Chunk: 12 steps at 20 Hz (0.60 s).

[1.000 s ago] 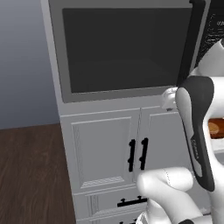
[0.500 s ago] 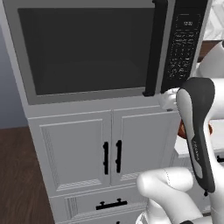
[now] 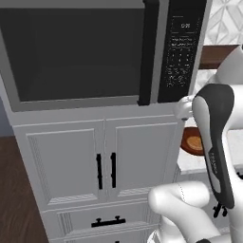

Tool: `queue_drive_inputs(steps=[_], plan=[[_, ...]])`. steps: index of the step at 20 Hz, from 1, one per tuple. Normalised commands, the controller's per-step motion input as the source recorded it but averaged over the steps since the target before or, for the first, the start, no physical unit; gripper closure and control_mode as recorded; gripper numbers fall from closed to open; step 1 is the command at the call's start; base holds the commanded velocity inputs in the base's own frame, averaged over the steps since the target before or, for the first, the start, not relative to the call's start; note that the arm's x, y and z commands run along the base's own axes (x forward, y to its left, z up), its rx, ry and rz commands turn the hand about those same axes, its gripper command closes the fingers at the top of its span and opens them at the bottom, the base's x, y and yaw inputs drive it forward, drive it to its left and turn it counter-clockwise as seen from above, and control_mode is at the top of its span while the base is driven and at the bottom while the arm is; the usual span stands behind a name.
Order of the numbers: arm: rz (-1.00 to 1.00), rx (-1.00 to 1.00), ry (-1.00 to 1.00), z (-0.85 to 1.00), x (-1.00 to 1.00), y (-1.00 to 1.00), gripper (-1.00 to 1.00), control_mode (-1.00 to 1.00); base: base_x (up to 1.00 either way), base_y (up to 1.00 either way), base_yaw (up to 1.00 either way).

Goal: Open the microwave, place the bowl with waffle inside the microwave, then close the microwave door and turn it on.

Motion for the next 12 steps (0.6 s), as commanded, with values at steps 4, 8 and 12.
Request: queue_drive_inputs(steps=[4,8,12], plan=[[0.0,0.0,0.0,0.0,0.0,0.0,-1.0,1.0,-0.02,-0.56,0.19],[0.0,0.0,0.0,0.0,0.0,0.0,-1.0,1.0,-0.01,-0.48,0.17],[0.0,0.0,0.0,0.0,0.0,0.0,-1.0,1.0,0.04,-0.03,0.18]])
